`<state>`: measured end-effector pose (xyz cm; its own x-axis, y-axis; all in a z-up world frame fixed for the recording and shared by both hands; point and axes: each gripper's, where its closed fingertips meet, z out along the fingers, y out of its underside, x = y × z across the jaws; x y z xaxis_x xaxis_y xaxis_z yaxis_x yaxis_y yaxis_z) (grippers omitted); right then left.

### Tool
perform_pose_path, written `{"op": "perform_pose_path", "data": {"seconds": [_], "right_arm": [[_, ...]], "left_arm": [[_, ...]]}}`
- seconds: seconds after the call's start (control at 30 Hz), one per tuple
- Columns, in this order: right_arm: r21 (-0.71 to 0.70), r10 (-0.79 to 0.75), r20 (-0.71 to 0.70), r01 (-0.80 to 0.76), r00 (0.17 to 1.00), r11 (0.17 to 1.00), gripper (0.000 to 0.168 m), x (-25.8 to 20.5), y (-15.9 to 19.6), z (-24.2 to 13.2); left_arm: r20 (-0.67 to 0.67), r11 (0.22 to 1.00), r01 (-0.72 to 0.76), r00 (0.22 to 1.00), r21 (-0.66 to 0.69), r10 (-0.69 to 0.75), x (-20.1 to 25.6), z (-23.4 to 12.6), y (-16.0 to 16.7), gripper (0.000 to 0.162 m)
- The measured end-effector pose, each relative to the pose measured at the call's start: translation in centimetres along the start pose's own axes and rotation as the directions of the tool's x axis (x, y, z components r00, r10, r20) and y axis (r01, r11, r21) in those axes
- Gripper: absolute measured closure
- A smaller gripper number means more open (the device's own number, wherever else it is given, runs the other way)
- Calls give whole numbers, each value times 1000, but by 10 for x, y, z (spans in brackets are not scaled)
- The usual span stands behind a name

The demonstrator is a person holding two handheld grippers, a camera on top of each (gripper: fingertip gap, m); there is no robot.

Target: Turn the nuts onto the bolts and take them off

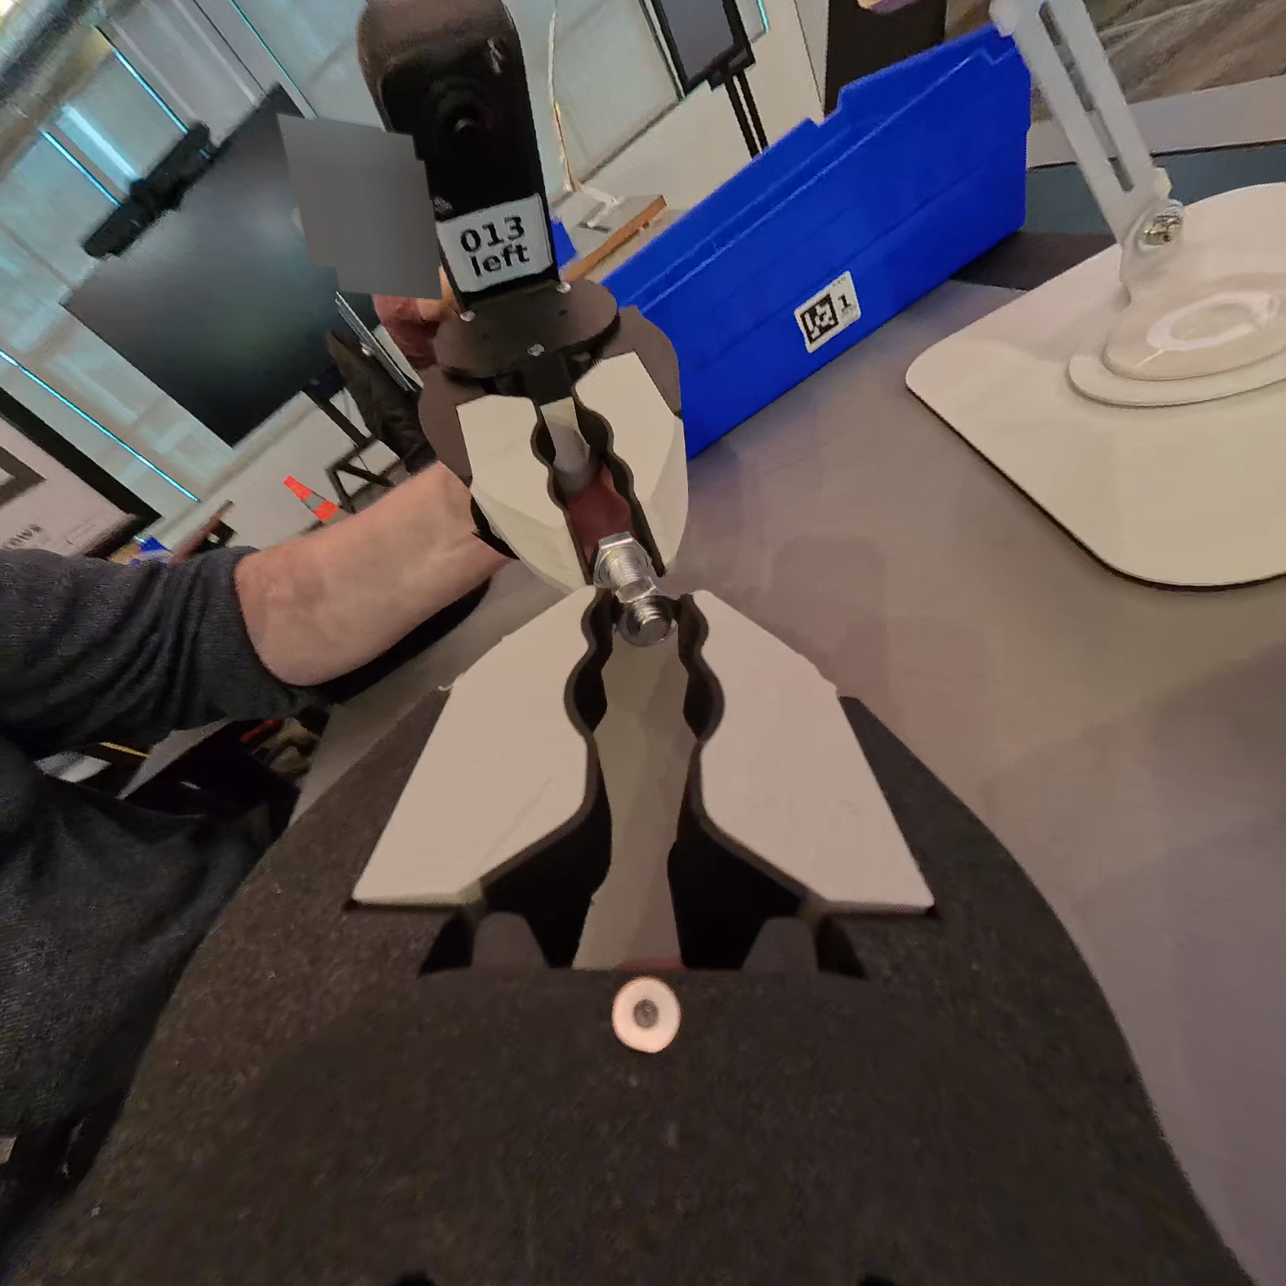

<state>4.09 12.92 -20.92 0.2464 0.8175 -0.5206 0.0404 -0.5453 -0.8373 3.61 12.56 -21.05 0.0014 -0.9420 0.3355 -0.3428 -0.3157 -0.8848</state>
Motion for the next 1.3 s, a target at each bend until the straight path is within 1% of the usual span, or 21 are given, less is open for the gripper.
{"op": "perform_pose_path", "data": {"seconds": [0.1, 0.13, 0.2, 0.27, 0.33, 0.37, 0.47, 0.53, 0.6, 0.67, 0.73, 0.8, 0.87, 0.97, 1.03, 1.1, 1.13, 1.17, 1.23, 1.3], "right_arm": [[-56, -67, -48, 64, 997, 996, 150, -1, 2, -1], [-74, -82, -64, 77, 995, 994, 150, -1, 3, -1], [-108, -128, -95, 117, 987, 987, 150, -2, 2, -2], [-149, -149, -113, 132, 982, 980, 150, -4, 5, -2], [-202, -194, -158, 161, 968, 966, 150, -1, 8, -3], [-218, -204, -174, 164, 963, 962, 150, -1, 9, -3], [-238, -211, -200, 161, 957, 958, 150, -4, 8, -3], [-258, -212, -222, 152, 952, 954, 150, -4, 9, -2], [-267, -205, -253, 135, 945, 954, 150, -2, 10, -1], [-262, -181, -270, 109, 946, 959, 150, 0, 11, -1], [-271, -172, -292, 92, 941, 958, 150, 3, 13, -1], [-272, -170, -312, 84, 935, 959, 150, 5, 13, -2], [-259, -152, -322, 67, 935, 963, 150, 6, 12, -3], [-253, -135, -334, 49, 933, 966, 150, 8, 13, -3], [-243, -120, -329, 39, 937, 969, 150, 7, 12, -2], [-237, -123, -336, 43, 934, 971, 151, 6, 10, -2], [-236, -123, -338, 42, 933, 971, 150, 5, 10, -2], [-232, -119, -337, 40, 934, 972, 150, 4, 9, -1], [-231, -115, -342, 35, 933, 972, 150, 4, 10, 0], [-234, -113, -350, 30, 930, 972, 150, 4, 11, 0]], "left_arm": [[22, 999, -24, 999, -31, 25, 0, 1, 2, 143], [50, 998, -46, 998, -50, 48, -1, 1, 2, 139], [90, 986, -98, 990, -134, 111, -2, 2, 8, 124], [130, 968, -149, 976, -201, 177, -2, 4, 11, 121], [173, 946, -195, 954, -260, 244, -4, 5, 13, 122], [209, 919, -228, 929, -322, 304, -8, 5, 17, 121], [266, 864, -290, 869, -412, 418, -10, 7, 18, 122], [317, 792, -330, 785, -513, 533, -19, 5, 22, 121], [334, 759, -352, 740, -548, 584, -20, 9, 21, 124], [337, 722, -366, 701, -587, 629, -20, 10, 23, 131], [356, 697, -373, 657, -612, 664, -23, 11, 23, 137], [368, 693, -373, 642, -617, 673, -23, 13, 23, 141], [391, 682, -388, 601, -620, 697, -26, 13, 21, 141], [406, 677, -381, 583, -629, 704, -29, 13, 22, 141], [418, 668, -385, 556, -637, 718, -32, 13, 21, 135], [439, 671, -370, 540, -642, 718, -36, 11, 20, 122], [437, 669, -376, 537, -641, 721, -36, 12, 20, 123], [433, 666, -382, 537, -641, 724, -35, 13, 21, 130], [431, 653, -394, 517, -647, 740, -35, 14, 20, 134], [426, 652, -394, 522, -648, 739, -34, 16, 22, 144]]}}
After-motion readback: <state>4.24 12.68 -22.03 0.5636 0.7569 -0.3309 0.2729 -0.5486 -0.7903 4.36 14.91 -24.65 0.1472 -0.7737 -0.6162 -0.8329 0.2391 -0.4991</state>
